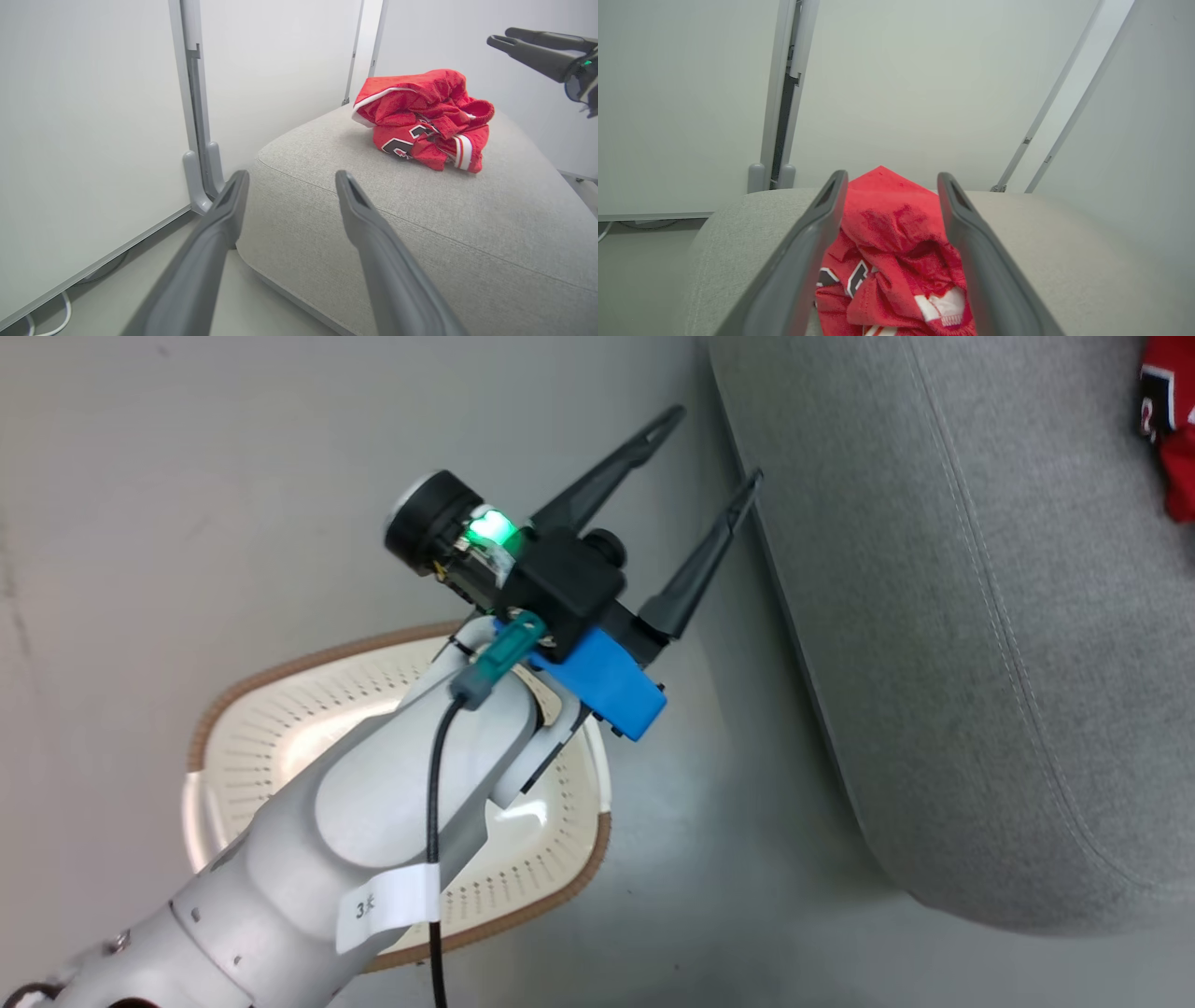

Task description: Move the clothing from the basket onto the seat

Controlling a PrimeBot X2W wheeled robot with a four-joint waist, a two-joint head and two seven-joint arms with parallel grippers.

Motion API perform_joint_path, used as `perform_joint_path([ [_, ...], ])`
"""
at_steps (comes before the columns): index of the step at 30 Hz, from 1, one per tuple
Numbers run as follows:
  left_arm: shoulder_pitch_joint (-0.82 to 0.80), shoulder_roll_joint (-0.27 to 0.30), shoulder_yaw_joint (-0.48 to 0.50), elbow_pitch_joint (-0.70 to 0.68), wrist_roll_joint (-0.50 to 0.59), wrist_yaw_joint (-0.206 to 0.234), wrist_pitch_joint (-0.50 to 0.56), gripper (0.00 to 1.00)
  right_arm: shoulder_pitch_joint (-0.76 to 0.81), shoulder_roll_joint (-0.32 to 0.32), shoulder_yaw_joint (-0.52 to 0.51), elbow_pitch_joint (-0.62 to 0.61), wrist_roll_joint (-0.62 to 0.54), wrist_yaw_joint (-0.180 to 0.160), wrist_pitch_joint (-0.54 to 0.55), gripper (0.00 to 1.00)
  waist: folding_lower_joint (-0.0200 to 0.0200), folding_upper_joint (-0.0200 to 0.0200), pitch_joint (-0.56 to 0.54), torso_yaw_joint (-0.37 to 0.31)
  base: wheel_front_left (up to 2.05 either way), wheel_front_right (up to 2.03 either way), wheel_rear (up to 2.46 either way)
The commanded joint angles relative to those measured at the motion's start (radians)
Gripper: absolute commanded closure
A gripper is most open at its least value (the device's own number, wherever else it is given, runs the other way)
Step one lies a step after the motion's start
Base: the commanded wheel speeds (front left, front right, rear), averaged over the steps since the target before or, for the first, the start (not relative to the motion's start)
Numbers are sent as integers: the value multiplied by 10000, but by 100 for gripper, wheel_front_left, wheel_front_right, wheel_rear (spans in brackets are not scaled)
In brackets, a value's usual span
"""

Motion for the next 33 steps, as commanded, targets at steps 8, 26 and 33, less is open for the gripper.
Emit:
perform_joint_path([
  [8,1700,-3,2292,-908,769,263,-50,0,284,169,1426,-273,-105,1,-8,0,1,0,-1725,1449,0,0,0],
  [26,5197,-862,7035,-807,2325,-605,-45,0,1155,1083,3694,874,220,1,-8,0,1,0,-4058,2676,0,0,0],
  [33,6444,-1199,8087,-781,2782,-972,-44,0,2225,1550,3842,1284,365,1,-8,0,1,0,-4825,2802,0,0,0],
])
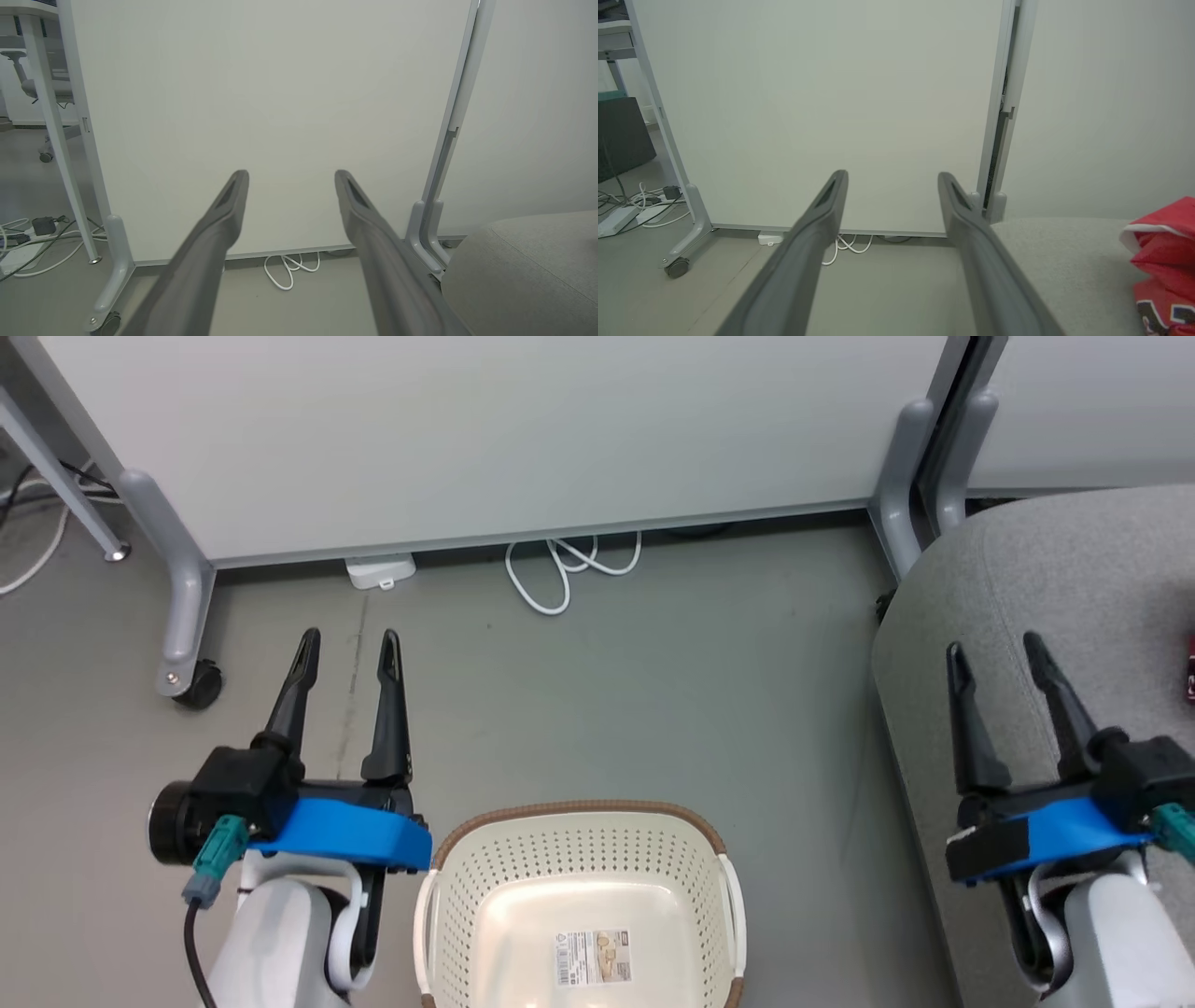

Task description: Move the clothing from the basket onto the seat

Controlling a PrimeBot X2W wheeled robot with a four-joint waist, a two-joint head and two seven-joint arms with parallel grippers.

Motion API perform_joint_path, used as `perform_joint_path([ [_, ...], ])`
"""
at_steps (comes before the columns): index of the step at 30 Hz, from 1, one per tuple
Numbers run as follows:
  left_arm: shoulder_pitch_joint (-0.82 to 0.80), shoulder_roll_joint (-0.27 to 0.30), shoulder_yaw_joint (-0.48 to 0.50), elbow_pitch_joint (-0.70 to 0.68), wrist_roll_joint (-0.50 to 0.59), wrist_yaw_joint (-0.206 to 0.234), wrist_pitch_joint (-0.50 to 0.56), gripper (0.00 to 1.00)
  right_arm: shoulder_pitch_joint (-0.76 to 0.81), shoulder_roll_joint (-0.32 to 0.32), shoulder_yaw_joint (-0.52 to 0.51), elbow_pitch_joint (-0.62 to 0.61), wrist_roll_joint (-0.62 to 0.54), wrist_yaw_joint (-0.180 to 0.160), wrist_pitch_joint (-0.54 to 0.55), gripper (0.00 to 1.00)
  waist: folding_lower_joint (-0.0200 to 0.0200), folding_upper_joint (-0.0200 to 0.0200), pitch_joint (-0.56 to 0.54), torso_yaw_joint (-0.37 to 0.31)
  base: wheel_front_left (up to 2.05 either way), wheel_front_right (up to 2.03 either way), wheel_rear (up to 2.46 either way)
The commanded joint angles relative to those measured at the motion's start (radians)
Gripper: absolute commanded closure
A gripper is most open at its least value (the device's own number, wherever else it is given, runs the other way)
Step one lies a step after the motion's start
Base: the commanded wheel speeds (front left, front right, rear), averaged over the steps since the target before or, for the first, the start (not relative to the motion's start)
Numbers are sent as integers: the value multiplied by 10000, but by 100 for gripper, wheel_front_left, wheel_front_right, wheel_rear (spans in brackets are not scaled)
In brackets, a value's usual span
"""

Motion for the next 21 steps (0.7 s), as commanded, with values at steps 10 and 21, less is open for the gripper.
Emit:
perform_joint_path([
  [10,1488,-295,786,-207,461,-390,-26,0,1432,360,84,249,187,1,-7,0,2,-1,-974,130,0,0,0],
  [21,2207,-371,1011,-213,583,-562,-27,0,2310,609,-210,289,313,1,-7,0,2,-1,-1426,334,0,0,0],
])
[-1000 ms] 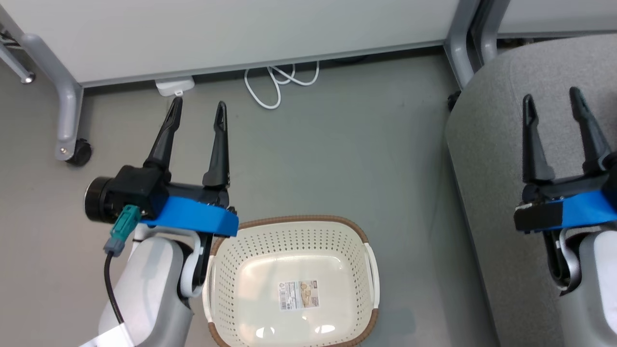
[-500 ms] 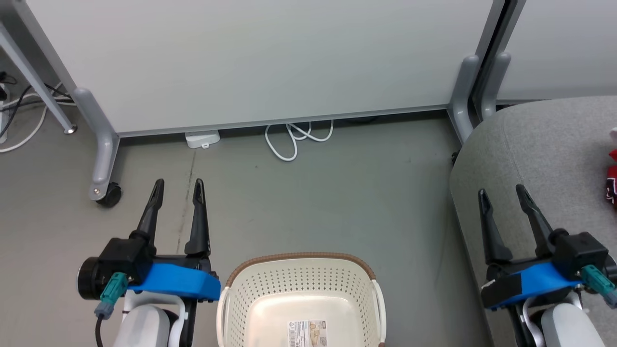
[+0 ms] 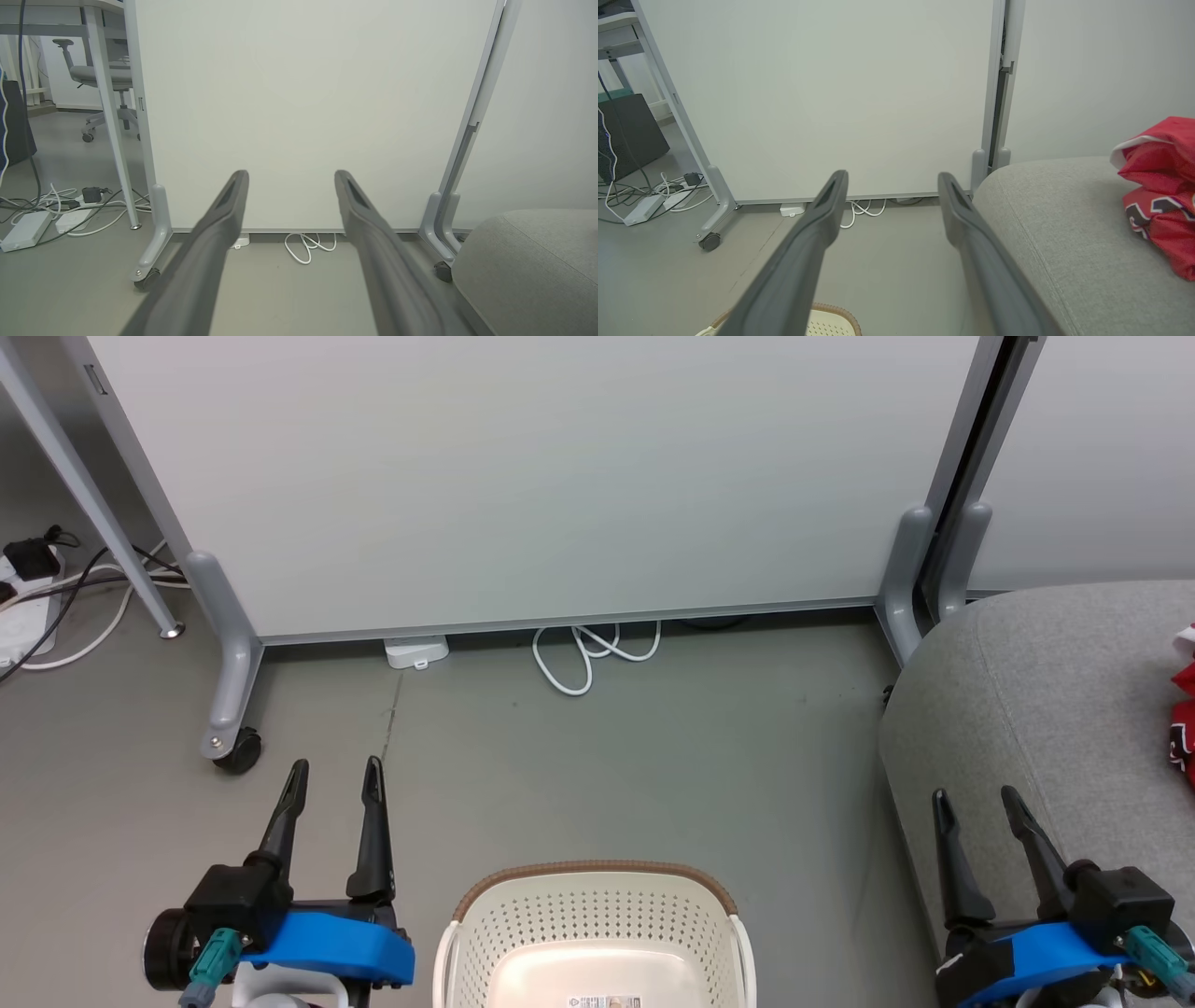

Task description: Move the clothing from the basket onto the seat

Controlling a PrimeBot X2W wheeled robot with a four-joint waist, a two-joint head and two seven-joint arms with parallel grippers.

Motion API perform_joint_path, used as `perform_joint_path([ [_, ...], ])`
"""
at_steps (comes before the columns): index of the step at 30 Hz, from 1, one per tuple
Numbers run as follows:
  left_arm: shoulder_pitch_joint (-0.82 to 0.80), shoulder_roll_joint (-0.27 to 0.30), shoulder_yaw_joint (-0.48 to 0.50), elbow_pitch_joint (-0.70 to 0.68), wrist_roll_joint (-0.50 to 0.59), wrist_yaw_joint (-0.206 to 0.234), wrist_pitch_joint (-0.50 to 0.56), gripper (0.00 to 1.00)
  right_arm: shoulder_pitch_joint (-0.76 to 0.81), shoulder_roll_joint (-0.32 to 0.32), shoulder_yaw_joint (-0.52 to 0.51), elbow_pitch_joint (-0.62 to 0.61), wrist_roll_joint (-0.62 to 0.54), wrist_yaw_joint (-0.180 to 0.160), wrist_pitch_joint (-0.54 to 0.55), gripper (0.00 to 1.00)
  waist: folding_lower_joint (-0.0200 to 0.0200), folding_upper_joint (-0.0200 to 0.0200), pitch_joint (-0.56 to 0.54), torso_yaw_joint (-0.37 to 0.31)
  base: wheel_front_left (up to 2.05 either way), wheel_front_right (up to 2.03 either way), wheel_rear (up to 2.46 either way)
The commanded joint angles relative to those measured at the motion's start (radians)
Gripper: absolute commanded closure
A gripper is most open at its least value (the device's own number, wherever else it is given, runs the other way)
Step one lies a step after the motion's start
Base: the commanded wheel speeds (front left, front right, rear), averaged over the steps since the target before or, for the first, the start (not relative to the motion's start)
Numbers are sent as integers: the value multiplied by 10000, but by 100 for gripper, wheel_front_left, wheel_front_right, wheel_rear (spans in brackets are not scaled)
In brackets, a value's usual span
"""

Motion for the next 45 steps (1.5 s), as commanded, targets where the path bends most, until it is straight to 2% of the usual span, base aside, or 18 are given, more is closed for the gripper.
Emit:
perform_joint_path([
  [1,95,-18,9,18,53,-48,-27,0,189,61,-37,3,49,1,-7,0,2,-1,-42,16,0,0,0],
  [13,132,-18,-183,149,-76,-91,-25,0,298,173,-90,79,80,1,-7,0,2,-1,-162,16,0,0,0],
  [14,112,-10,-192,153,-59,-58,2,100,221,142,-75,61,79,0,0,100,2,-1,-164,16,0,0,0],
  [18,412,-13,-209,485,-119,-58,53,100,340,178,-69,421,95,0,40,100,2,-1,-167,17,0,0,0],
  [45,124,-14,431,255,-4817,-85,1296,100,8,175,-220,150,4993,0,1297,100,2,-1,-105,-169,0,0,0],
])
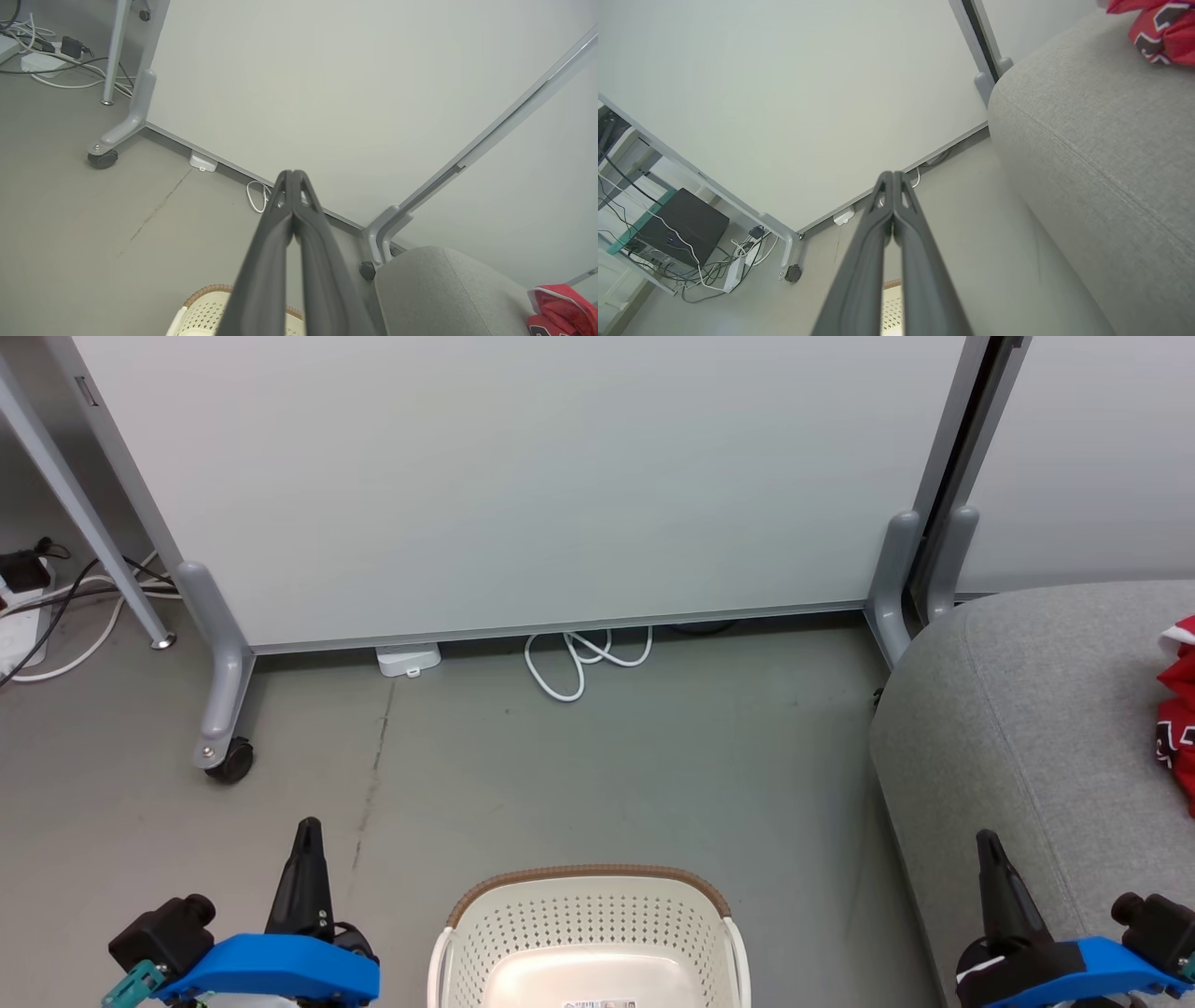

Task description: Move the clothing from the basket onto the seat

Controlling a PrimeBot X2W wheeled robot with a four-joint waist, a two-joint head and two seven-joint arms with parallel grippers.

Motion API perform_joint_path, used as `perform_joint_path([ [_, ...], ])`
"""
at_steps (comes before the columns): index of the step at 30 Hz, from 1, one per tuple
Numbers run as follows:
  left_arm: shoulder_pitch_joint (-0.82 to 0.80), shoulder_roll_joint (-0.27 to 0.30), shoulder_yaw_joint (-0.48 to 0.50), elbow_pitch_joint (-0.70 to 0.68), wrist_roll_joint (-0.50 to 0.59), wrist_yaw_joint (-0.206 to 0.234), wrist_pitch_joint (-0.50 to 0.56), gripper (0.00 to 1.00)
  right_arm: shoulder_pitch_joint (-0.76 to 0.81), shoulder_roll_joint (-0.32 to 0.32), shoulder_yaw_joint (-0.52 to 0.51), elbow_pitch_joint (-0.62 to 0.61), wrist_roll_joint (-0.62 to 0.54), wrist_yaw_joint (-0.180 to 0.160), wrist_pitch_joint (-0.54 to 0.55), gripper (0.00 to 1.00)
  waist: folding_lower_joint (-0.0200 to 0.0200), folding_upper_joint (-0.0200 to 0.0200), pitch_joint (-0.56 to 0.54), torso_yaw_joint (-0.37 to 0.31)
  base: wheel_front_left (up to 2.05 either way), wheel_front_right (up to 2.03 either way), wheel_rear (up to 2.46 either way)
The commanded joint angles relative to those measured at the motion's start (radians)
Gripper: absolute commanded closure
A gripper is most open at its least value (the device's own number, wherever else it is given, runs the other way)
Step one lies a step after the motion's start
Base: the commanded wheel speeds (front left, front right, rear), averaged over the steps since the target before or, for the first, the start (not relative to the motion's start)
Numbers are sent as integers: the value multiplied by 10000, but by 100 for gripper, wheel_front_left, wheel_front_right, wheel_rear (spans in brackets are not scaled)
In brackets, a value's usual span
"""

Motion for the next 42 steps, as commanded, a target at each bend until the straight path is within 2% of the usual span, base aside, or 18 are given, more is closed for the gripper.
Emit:
perform_joint_path([
  [1,-342,3,64,-195,-289,-28,54,100,-359,-40,-34,-181,331,2,64,100,0,-1,2,-6,0,0,0],
  [21,-500,2,429,-325,-2931,-49,758,100,-533,-42,-110,-333,3083,3,771,100,0,-1,48,-144,0,0,0],
  [42,-617,2,740,-430,-5196,-69,1359,100,-674,-43,-179,-451,5448,3,1378,100,0,-1,97,-288,0,0,0],
])
